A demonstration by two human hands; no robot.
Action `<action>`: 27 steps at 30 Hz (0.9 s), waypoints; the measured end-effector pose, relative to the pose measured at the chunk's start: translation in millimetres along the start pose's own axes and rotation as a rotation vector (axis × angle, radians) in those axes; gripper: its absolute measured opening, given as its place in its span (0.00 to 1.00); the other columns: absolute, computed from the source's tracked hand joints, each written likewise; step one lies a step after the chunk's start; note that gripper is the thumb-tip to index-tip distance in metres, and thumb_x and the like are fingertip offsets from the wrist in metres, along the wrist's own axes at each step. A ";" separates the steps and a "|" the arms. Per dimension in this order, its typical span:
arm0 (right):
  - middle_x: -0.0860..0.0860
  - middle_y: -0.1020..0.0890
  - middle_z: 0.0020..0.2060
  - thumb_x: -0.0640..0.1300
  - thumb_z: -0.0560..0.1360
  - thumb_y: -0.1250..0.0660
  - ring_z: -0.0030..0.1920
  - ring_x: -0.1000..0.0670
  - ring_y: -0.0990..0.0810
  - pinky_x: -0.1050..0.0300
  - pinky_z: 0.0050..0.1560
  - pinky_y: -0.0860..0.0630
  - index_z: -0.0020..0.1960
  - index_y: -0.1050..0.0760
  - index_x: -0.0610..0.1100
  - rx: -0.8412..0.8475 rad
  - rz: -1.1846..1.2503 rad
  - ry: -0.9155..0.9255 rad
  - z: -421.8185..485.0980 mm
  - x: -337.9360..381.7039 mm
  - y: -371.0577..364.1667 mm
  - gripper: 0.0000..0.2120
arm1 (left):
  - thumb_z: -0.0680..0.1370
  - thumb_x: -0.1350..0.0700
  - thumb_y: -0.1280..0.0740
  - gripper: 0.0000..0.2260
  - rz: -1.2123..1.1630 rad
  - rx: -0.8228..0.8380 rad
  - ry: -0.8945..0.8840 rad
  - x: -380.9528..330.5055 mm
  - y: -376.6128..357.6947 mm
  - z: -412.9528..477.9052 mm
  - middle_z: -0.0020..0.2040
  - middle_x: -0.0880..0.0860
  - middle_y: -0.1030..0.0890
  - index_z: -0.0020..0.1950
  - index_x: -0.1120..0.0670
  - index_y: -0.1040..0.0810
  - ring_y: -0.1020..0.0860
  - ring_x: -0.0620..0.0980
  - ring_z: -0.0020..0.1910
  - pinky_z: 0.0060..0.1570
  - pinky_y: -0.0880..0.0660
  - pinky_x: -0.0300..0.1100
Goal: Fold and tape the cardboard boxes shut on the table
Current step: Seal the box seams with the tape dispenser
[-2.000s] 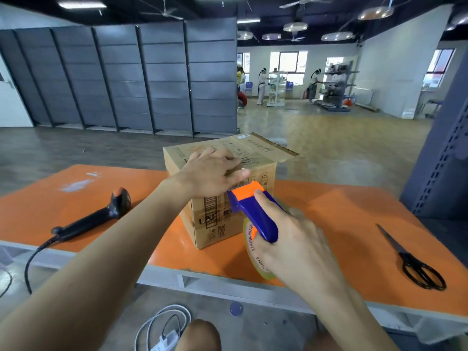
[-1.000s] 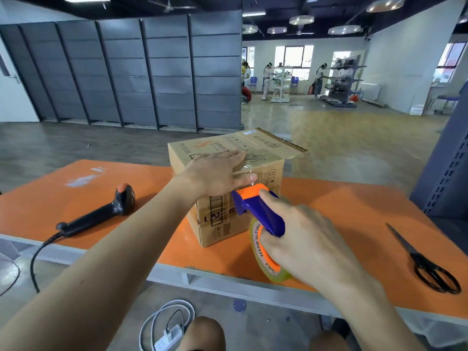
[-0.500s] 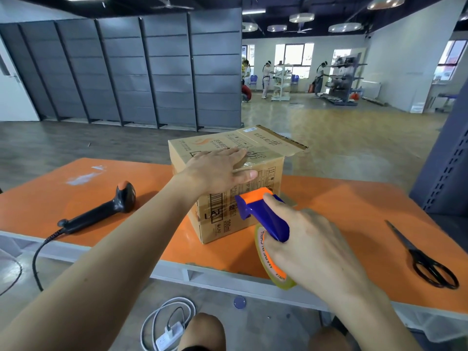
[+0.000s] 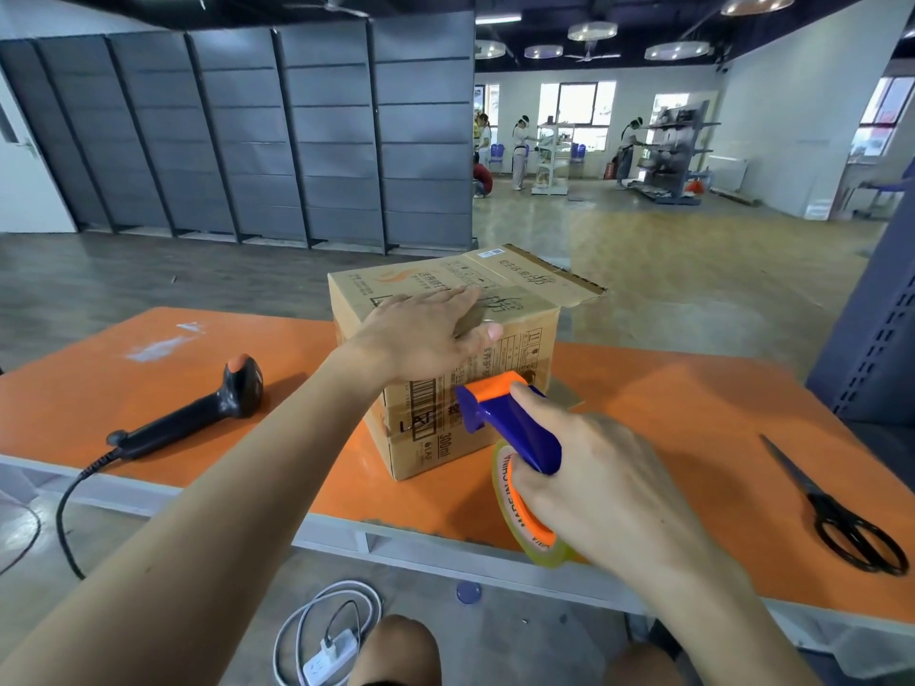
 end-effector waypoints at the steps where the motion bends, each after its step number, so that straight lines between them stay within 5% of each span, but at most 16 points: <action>1: 0.53 0.22 0.46 0.61 0.77 0.37 0.44 0.48 0.20 0.54 0.45 0.22 0.79 0.46 0.65 -0.001 0.000 -0.004 0.4 0.4 0.1 0.34 | 0.81 0.30 0.55 0.35 -0.002 -0.002 0.000 0.4 0.2 0.1 0.84 0.48 0.47 0.84 0.48 0.51 0.48 0.49 0.82 0.79 0.48 0.53; 9: 0.53 0.19 0.47 0.60 0.76 0.36 0.44 0.48 0.20 0.55 0.44 0.23 0.78 0.44 0.65 0.012 -0.013 0.005 4.6 0.7 2.7 0.33 | 0.80 0.30 0.51 0.36 0.012 -0.001 0.008 0.3 0.6 1.1 0.83 0.47 0.46 0.84 0.47 0.49 0.47 0.49 0.82 0.79 0.47 0.55; 18: 0.57 0.27 0.42 0.65 0.76 0.39 0.42 0.51 0.21 0.59 0.42 0.25 0.77 0.53 0.69 -0.026 0.014 -0.010 -12.8 -5.2 -4.1 0.34 | 0.74 0.24 0.50 0.43 0.021 0.030 0.037 -2.6 2.9 -2.7 0.84 0.45 0.47 0.84 0.46 0.50 0.47 0.48 0.82 0.80 0.48 0.54; 27: 0.59 0.29 0.41 0.67 0.76 0.39 0.41 0.53 0.24 0.63 0.37 0.31 0.77 0.53 0.70 -0.046 0.014 -0.024 -19.5 -6.3 -4.5 0.35 | 0.77 0.26 0.48 0.39 0.000 0.021 0.058 -5.0 3.8 -4.0 0.83 0.43 0.47 0.84 0.44 0.50 0.47 0.47 0.82 0.78 0.47 0.53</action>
Point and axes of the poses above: each hand's wrist, its own z-axis towards the middle knuckle, its own y-axis out of the back of the hand, x = y × z, the point moved 1 cm from there along z, towards the middle knuckle
